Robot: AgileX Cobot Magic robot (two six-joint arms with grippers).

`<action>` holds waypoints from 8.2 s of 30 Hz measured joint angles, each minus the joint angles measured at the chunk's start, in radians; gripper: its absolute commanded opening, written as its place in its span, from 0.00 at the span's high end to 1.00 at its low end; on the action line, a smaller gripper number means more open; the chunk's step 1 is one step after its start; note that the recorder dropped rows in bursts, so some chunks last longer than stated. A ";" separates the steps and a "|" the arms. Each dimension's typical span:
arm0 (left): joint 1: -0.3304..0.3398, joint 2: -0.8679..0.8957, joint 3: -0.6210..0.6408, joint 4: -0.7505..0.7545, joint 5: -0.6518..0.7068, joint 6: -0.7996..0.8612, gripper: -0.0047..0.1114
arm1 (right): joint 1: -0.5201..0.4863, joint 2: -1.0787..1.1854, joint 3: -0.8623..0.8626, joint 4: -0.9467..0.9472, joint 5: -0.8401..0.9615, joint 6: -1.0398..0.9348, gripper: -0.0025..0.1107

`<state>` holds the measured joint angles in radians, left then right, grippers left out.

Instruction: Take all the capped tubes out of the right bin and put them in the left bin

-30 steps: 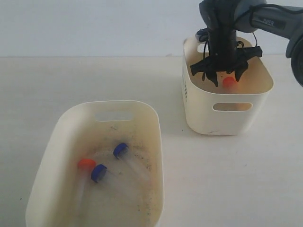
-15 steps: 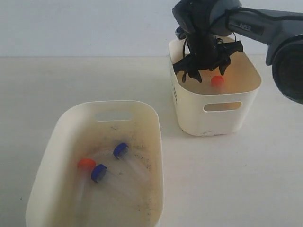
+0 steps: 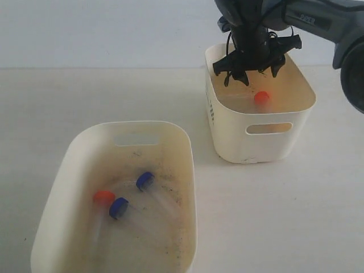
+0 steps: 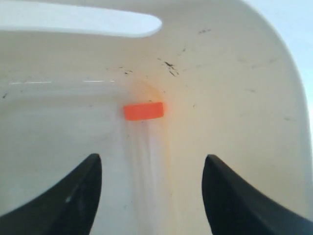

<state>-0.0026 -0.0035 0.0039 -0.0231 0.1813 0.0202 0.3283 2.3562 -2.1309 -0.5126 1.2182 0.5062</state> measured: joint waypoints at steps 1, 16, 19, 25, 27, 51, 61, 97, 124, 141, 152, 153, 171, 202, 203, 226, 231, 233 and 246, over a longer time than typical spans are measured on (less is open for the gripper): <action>0.000 0.000 0.000 0.000 0.000 0.000 0.92 | 0.000 -0.002 0.000 0.013 0.000 -0.002 0.46; 0.000 0.000 0.000 0.000 0.000 0.000 0.92 | 0.020 0.033 -0.001 0.058 0.000 0.001 0.47; 0.000 0.000 0.000 0.000 0.000 0.000 0.92 | 0.020 0.033 -0.001 0.056 0.000 0.001 0.47; 0.000 0.000 0.000 0.000 0.000 0.000 0.92 | 0.020 0.039 -0.001 0.055 0.000 0.003 0.47; 0.000 0.000 0.000 0.000 0.000 0.000 0.92 | 0.020 0.044 -0.001 0.055 0.002 0.003 0.47; 0.000 0.000 0.000 0.000 0.000 0.000 0.92 | 0.020 0.117 -0.001 -0.001 0.002 -0.008 0.46; 0.000 0.000 0.000 0.000 0.000 0.000 0.92 | 0.020 0.117 -0.001 -0.016 0.002 -0.008 0.46; 0.000 0.000 0.000 0.000 0.000 0.000 0.92 | -0.006 0.163 -0.010 -0.018 -0.002 -0.013 0.47; 0.000 0.000 0.000 0.000 0.000 0.000 0.92 | -0.022 0.180 -0.021 -0.004 0.016 -0.075 0.63; 0.000 0.000 0.000 0.000 0.000 0.000 0.92 | -0.021 0.184 -0.021 -0.018 0.018 -0.085 0.98; 0.000 0.000 0.000 0.000 0.000 0.000 0.92 | -0.027 0.158 -0.012 0.015 0.009 -0.074 0.98; 0.000 0.000 0.000 0.000 0.000 0.000 0.92 | -0.027 0.153 -0.011 0.025 0.009 -0.072 0.98; 0.000 0.000 0.000 0.000 0.000 0.000 0.92 | -0.025 -0.037 -0.009 0.080 0.002 -0.043 0.98; 0.000 0.000 0.000 0.000 0.000 0.000 0.92 | 0.348 -0.827 0.553 0.396 -0.062 0.046 0.98; 0.000 0.000 0.000 0.000 0.000 0.000 0.92 | 0.386 -0.838 0.573 0.398 -0.074 0.061 0.98; 0.000 0.000 0.000 0.000 0.000 0.000 0.92 | 0.648 -0.852 1.018 0.406 -0.537 0.275 0.30; 0.000 0.000 0.000 0.000 0.000 0.000 0.92 | 0.648 -0.830 1.022 0.358 -0.555 0.275 0.97; 0.000 0.000 0.000 0.000 0.000 0.000 0.92 | 0.648 -0.870 1.024 0.294 -0.540 0.279 0.95; 0.000 0.000 0.000 0.000 0.000 0.000 0.92 | 0.648 -1.018 1.025 0.188 -0.364 0.253 0.95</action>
<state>-0.0026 -0.0035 0.0039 -0.0231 0.1813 0.0202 0.9765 1.3382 -1.1058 -0.3251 0.8542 0.7589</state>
